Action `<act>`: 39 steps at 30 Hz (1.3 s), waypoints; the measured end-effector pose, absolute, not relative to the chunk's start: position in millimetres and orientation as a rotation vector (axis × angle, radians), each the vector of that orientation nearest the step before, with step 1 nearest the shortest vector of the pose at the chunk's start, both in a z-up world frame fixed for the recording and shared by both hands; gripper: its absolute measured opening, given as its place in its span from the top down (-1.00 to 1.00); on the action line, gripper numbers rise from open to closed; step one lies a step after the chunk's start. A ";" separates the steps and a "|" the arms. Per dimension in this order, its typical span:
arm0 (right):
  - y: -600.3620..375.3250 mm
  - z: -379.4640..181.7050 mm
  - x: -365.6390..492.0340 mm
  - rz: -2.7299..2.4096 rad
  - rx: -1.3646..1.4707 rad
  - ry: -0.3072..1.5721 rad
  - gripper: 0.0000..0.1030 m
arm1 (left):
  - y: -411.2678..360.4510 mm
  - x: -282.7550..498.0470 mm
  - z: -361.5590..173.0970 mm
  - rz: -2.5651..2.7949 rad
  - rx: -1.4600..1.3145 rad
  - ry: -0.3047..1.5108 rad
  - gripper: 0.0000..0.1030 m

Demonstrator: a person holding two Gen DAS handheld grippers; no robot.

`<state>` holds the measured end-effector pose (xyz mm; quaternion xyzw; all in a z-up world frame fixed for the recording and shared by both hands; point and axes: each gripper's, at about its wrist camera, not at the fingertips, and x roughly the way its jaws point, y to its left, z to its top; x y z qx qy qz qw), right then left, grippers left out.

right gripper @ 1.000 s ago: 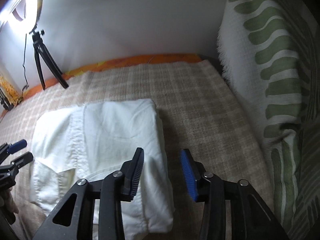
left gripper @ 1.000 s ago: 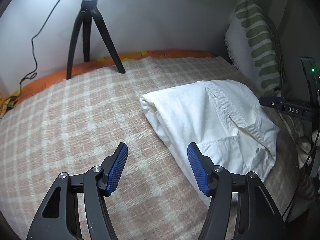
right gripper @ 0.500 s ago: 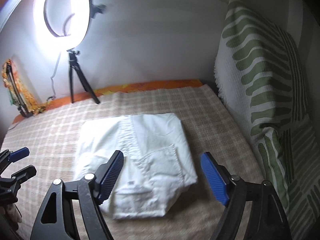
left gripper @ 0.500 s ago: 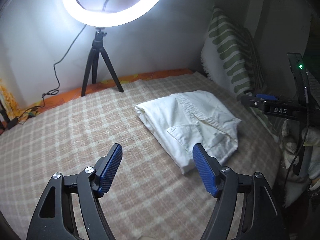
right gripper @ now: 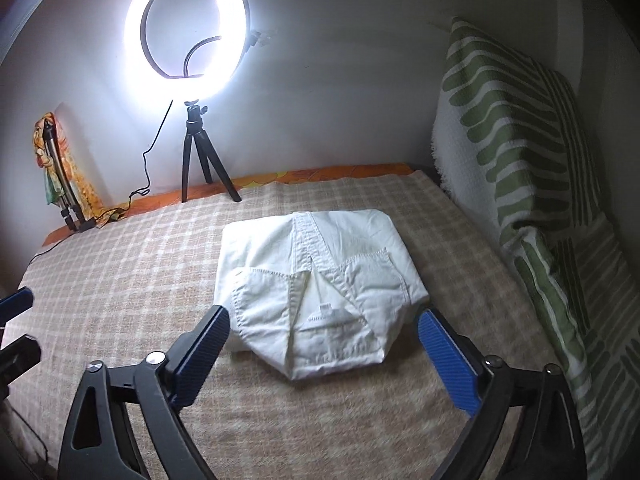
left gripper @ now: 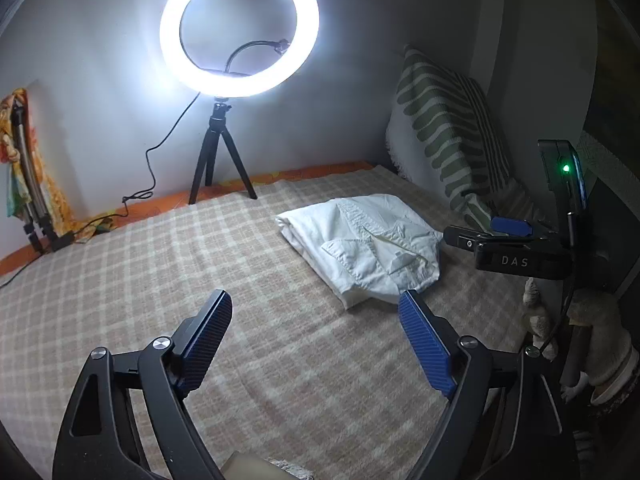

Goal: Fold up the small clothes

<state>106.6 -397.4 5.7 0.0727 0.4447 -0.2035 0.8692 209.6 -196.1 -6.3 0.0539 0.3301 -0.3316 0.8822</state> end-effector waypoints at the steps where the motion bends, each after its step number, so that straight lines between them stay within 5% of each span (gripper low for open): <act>1: -393.9 4.7 103.9 -0.431 0.150 0.925 -0.94 | -194.3 206.2 -6.5 -0.689 0.114 0.684 -0.74; 11: -372.8 -7.6 84.9 -0.459 0.150 0.888 -0.98 | -178.6 188.8 -10.3 -0.655 0.093 0.674 -1.00; 39: -376.3 -20.2 79.2 -0.476 0.185 0.880 -0.99 | -177.7 179.1 -24.3 -0.598 0.166 0.669 -0.99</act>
